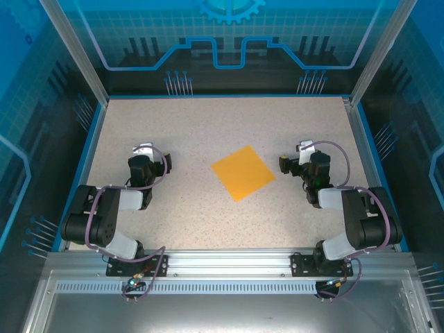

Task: Fold a paper plane with a square sheet of paper (pick it up from the middle)
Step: Rotate the square sheet of paper at the center of the table.

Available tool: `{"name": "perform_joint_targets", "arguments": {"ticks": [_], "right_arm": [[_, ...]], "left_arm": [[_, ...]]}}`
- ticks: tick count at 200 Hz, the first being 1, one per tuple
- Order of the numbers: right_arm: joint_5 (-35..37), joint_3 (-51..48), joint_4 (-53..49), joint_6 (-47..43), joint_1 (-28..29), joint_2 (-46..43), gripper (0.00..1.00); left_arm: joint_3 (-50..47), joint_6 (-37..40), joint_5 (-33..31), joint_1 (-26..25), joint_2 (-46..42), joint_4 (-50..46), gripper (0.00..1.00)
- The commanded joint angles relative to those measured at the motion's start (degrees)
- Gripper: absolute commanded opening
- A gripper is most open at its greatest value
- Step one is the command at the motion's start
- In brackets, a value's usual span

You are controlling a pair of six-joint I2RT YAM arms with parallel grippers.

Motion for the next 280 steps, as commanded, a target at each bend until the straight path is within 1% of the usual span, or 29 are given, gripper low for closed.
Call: {"name": "perform_joint_targets", "arguments": {"ticks": [1, 119, 138, 152, 160, 170, 180, 190, 203, 213, 225, 232, 238, 243, 262, 275, 280], "right_arm": [[-0.72, 1.12, -0.09, -0.41, -1.0, 0.49, 0.99], [-0.72, 1.15, -0.18, -0.39, -1.0, 0.49, 1.0], [-0.73, 1.15, -0.18, -0.39, -0.99, 0.44, 0.99], [-1.13, 1.09, 0.03, -0.46, -0.98, 0.41, 0.99], [-1.51, 1.32, -1.88, -1.65, -0.18, -1.19, 0.99], [1.91, 1.45, -4.35, -2.39, 1.48, -4.04, 0.99], [4.21, 2.07, -8.99, -1.56, 2.36, -7.54, 0.99], [4.65, 3.91, -17.02, 1.07, 2.31, -11.15, 0.99], [5.37, 7.49, -28.64, 4.79, 2.17, -15.24, 0.99], [4.32, 10.34, -37.33, 7.3, 2.16, -17.27, 1.0], [4.05, 14.56, -47.22, 11.45, 2.46, -19.39, 0.99], [4.23, 16.45, -51.12, 14.71, 2.43, -20.13, 0.99], [4.28, 17.44, -53.15, 17.95, 2.28, -20.38, 0.99], [2.77, 17.71, -53.78, 19.87, 2.03, -20.49, 0.99], [-8.26, 16.73, -51.77, 21.99, 1.72, -19.8, 0.99], [-8.36, 18.6, -53.14, 30.49, 2.14, -19.76, 0.99], [-8.87, 20.2, -56.02, 32.71, 1.95, -19.86, 0.99]], "left_arm": [[0.21, -0.57, 1.23, 0.37, -0.32, 1.99, 0.99], [0.06, -0.53, 1.6, 0.37, -0.4, 2.13, 0.98], [1.53, 0.78, 4.97, 0.37, -2.15, -1.85, 0.99], [3.55, 0.47, 4.76, 0.37, -5.22, -8.49, 0.98], [3.94, -0.15, 4.69, 0.37, -7.62, -11.66, 0.99], [3.39, -0.97, 4.88, 0.39, -10.91, -13.63, 0.98], [2.27, -2.07, 5.05, 0.46, -14.42, -15.04, 0.99], [1.98, -4.29, 4.44, 0.46, -18.1, -17.48, 0.98], [2.79, -8.1, 3.46, 0.79, -22.71, -23.47, 0.99], [4.11, -10.96, 2.68, 1.04, -25.37, -28.15, 0.98], [6.46, -13.15, 3.74, 1.16, -27.29, -33.79, 0.98], [7.88, -13.92, 4.65, 1.16, -28.04, -36.58, 0.99], [9.0, -14.97, 5.01, 1.16, -28.8, -39.61, 0.99], [9.9, -16.16, 4.94, 1.16, -29.45, -41.92, 0.99], [11.92, -20.97, 4.34, 1.16, -32.11, -48.12, 0.98], [12.11, -24.0, 3.3, 1.16, -33.87, -51.01, 0.98], [12.16, -24.69, 3.19, 1.16, -34.5, -51.83, 0.99]]}}
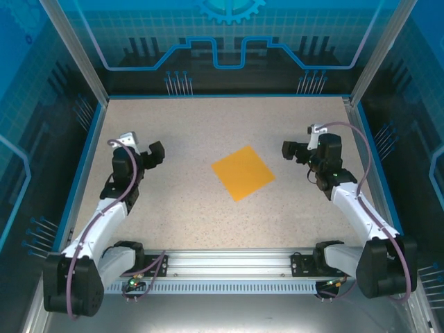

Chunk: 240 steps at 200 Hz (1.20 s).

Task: Fold a paper plane with a square sheet of paper (pick it up from the middle)
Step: Rotate the square sheet of paper at the center of the table.

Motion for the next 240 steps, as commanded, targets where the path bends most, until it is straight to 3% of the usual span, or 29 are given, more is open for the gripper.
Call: {"name": "perform_joint_targets", "arguments": {"ticks": [1, 22, 50, 65, 78, 104, 121, 140, 166, 188, 203, 218, 240], "right_arm": [[-6.54, 3.5, -11.97, 14.01, 0.4, 0.58, 0.99], [-14.61, 6.34, -13.43, 17.21, 0.71, 2.96, 0.99], [-25.49, 14.81, -16.3, 17.36, 3.3, 14.14, 0.99], [-21.25, 19.37, -19.69, 15.38, 8.32, 19.27, 0.99], [-16.3, 22.84, -21.98, 14.65, 13.15, 21.86, 0.99], [1.9, 26.94, -23.68, 12.99, 23.88, 22.53, 0.99], [7.77, 27.41, -21.77, 12.03, 27.77, 22.99, 0.99], [6.25, 30.14, -22.37, 11.27, 27.73, 27.81, 0.99], [-3.88, 37.68, -29.23, 10.24, 26.24, 38.37, 0.95], [-5.21, 38.26, -27.92, 12.28, 27.02, 42.35, 0.94], [-5.14, 39.6, -29.07, 13.09, 27.35, 44.55, 0.85], [-1.8, 38.12, -28.9, 13.76, 28.01, 44.28, 0.87], [-5.48, 35.75, -27.38, 14.09, 27.85, 44.76, 0.86]], "left_arm": [[1.86, -7.76, -0.46, 0.7, -3.18, -11.19, 0.98], [1.87, -7.19, 1.58, 0.7, -5.58, -12.97, 0.98], [2.11, -8.45, -0.45, 0.7, -8.36, -15.16, 0.99], [1.04, -9.16, -0.69, 0.7, -9.74, -15.31, 0.98], [1.27, -8.3, 2.74, 0.7, -9.83, -16.35, 0.98], [3.31, -7.48, 7.62, 0.75, -7.44, -19.34, 0.98], [3.53, -7.44, 11.09, 0.7, -6.23, -19.24, 0.99], [2.98, -7.79, 16.3, 0.7, -4.9, -18.09, 0.98], [2.49, -8.48, 21.25, 0.62, -1.8, -16.01, 0.99], [2.75, -8.77, 24.61, 0.21, 1.64, -15.02, 0.99], [2.8, -8.79, 25.83, -0.05, 3.5, -14.95, 0.99], [2.86, -8.85, 27.28, -0.39, 4.71, -15.19, 0.99], [2.35, -8.42, 28.38, -1.38, 5.4, -15.99, 0.99]]}}
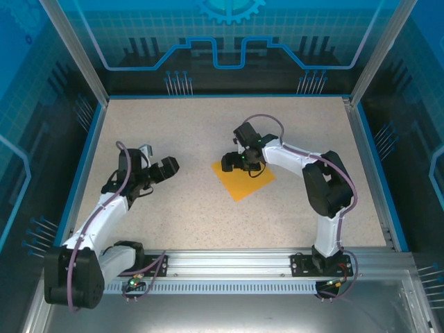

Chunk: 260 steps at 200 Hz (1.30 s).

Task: Fold a paper plane with a square sheet of paper (pick it up from the middle)
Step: Rotate the square sheet of paper at the center of the table.

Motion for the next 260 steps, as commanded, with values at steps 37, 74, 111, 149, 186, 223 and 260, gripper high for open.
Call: {"name": "perform_joint_targets", "arguments": {"ticks": [37, 74, 111, 149, 186, 223, 260], "right_arm": [[-4.96, -6.74, 1.42, 0.81, 3.85, -4.18, 0.85], [-3.16, -12.67, 4.08, 3.03, 8.44, -7.5, 0.85], [-3.37, -11.88, 5.9, 6.45, 10.71, -2.52, 0.85], [-2.26, -7.54, 7.86, 12.85, 11.17, 2.36, 0.85], [-2.51, -0.53, 7.74, 17.82, 11.4, 8.22, 0.85], [-2.73, 8.64, 3.7, 14.63, 11.05, 9.76, 0.85], [2.54, 6.39, -1.02, 10.83, 4.6, 4.88, 0.85]], "left_arm": [[0.06, 0.1, 4.13, -1.87, -0.22, -1.29, 0.98], [0.53, 1.38, 3.58, -1.97, -0.34, -3.36, 0.99], [0.69, 1.42, 3.48, -2.0, 0.38, -3.35, 0.99], [1.57, 1.58, 3.56, -1.96, 1.26, -3.9, 0.98], [2.28, 1.89, 3.6, -1.96, 2.2, -4.35, 0.98], [2.77, 1.91, 4.05, -2.04, 2.88, -4.48, 0.99], [2.72, 1.91, 5.82, -3.33, 2.94, -3.83, 0.98]]}}
